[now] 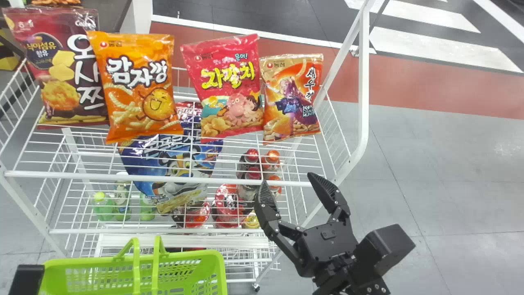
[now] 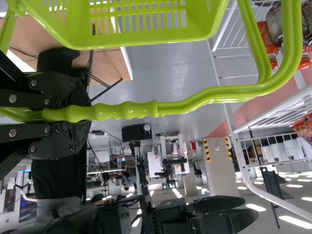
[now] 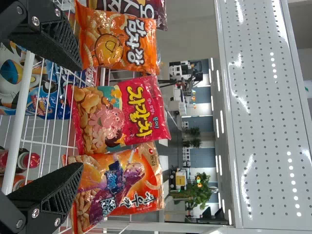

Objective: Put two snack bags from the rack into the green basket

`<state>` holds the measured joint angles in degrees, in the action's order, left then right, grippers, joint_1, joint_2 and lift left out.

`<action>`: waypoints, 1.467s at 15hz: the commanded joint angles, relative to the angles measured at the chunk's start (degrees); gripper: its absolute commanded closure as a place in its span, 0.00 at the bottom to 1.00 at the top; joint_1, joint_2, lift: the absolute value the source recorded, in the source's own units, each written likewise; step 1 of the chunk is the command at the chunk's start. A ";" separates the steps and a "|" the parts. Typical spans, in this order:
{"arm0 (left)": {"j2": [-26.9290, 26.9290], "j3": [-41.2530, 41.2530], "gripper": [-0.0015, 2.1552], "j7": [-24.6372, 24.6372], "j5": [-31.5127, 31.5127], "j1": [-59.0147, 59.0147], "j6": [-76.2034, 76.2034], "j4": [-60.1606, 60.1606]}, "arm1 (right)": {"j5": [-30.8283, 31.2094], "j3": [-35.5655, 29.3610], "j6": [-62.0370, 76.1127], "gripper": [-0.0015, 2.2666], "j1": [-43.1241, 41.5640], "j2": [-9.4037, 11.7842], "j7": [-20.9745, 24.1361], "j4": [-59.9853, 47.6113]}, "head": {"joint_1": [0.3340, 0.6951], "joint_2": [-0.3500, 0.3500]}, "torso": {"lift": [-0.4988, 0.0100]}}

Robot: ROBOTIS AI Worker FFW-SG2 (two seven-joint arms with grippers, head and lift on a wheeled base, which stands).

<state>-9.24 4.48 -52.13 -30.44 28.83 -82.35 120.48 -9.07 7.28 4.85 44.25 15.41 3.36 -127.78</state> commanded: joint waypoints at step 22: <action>-0.34 -0.44 0.99 -1.83 0.21 0.00 1.53 -0.60 | -0.59 8.45 -15.36 0.06 -41.09 -5.30 0.51 26.96 | 1.00 0.28 | 0.97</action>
<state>-9.58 4.04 -53.87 -30.23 28.83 -81.16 120.18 -10.00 15.17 -8.96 7.34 11.06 3.87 -104.31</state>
